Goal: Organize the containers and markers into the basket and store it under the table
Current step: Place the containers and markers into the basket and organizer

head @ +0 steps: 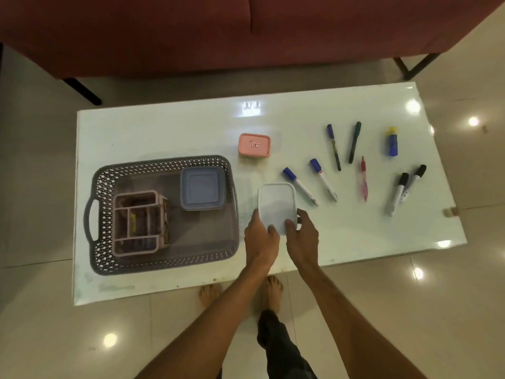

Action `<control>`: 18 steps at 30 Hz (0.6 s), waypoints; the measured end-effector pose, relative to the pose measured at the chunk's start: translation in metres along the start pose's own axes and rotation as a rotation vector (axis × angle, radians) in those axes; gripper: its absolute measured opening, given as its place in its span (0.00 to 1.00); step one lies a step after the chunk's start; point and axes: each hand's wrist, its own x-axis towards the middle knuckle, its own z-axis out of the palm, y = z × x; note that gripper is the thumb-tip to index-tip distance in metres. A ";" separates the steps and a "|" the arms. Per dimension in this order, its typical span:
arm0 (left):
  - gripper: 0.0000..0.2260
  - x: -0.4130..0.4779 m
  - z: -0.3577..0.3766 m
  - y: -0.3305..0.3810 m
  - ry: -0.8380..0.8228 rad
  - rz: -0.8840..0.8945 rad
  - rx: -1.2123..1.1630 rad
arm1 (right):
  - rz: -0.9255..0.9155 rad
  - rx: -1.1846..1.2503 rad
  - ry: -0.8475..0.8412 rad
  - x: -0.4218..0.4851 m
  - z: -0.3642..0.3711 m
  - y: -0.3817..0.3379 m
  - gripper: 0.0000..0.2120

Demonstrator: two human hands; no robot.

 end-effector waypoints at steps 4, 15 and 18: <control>0.16 -0.020 -0.024 0.008 0.156 0.022 -0.144 | -0.108 0.035 -0.010 -0.008 -0.010 -0.024 0.20; 0.10 -0.050 -0.116 -0.053 0.342 -0.463 -0.708 | -0.453 -0.351 -0.307 -0.050 0.054 -0.095 0.17; 0.11 -0.040 -0.119 -0.072 0.243 -0.584 -0.916 | -0.494 -0.519 -0.332 -0.047 0.082 -0.096 0.20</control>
